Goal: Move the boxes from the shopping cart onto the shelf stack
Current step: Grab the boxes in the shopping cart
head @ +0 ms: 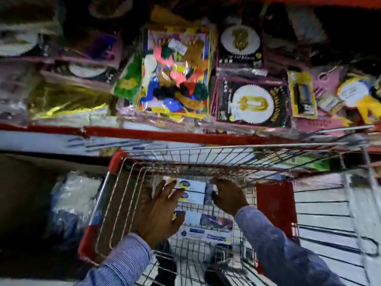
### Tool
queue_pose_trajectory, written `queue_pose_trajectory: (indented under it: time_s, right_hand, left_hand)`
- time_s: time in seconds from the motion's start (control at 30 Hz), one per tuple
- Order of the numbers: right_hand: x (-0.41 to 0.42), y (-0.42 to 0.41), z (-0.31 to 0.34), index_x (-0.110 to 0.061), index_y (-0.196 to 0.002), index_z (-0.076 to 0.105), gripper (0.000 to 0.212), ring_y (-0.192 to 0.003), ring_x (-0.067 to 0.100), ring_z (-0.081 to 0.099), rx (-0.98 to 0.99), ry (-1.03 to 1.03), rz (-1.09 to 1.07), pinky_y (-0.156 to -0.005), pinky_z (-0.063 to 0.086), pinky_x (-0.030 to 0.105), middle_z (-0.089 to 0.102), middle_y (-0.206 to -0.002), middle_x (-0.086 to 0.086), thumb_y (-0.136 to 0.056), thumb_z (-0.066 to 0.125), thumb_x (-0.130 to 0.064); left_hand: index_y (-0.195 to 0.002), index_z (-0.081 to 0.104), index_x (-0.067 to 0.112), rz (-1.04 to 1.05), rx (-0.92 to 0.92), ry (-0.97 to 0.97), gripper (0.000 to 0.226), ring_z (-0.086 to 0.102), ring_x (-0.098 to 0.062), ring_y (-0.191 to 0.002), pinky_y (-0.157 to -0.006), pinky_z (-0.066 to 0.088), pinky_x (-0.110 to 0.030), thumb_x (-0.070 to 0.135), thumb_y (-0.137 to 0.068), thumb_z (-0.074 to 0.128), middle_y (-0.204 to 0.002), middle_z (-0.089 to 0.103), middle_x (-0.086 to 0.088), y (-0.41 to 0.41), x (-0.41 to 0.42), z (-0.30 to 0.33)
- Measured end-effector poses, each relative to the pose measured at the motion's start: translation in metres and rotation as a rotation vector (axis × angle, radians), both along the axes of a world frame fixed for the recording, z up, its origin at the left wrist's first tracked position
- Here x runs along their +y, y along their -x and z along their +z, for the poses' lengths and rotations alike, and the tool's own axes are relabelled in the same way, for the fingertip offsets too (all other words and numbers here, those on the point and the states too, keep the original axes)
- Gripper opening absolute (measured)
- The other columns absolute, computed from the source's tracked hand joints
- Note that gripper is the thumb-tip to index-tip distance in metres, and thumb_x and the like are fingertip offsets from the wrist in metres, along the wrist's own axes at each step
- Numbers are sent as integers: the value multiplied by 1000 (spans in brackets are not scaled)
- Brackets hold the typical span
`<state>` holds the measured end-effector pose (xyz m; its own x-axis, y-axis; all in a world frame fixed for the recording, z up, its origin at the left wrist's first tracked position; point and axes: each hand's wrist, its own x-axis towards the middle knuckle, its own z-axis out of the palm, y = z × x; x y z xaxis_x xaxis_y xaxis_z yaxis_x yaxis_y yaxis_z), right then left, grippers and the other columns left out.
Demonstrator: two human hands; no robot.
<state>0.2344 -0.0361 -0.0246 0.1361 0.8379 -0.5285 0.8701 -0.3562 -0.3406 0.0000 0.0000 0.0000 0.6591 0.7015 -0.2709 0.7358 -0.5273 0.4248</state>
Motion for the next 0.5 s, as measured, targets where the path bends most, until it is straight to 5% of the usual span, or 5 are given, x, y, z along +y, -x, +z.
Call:
queue_pose_trajectory:
  time_s: [0.2, 0.4, 0.5]
  right_hand:
    - [28, -4, -95, -10, -144, 41, 49, -131, 38, 46, -9, 179, 47, -105, 43, 44, 47, -145, 19, -96, 51, -21]
    - [47, -8, -155, -13, -150, 30, 62, -131, 34, 46, -104, 194, 337, -103, 39, 43, 47, -146, 15, -98, 46, -44]
    - [51, -11, -164, -14, -150, 28, 64, -130, 32, 47, -141, 164, 429, -100, 42, 42, 47, -145, 14, -98, 44, -48]
  left_hand:
    - [-133, 52, 27, -91, 28, -35, 49, 44, -33, -132, -102, 42, -58, 40, -86, 61, -138, 56, -5, -2, 5, -74]
    - [-135, 52, 19, -193, 59, 40, 51, 47, -35, -126, -103, 40, -55, 39, -89, 48, -132, 60, -8, -5, 22, -113]
    - [-121, 60, 11, -242, 62, 20, 39, 54, -35, -112, -94, 44, -48, 29, -88, 59, -119, 65, -10, -15, 26, -121]
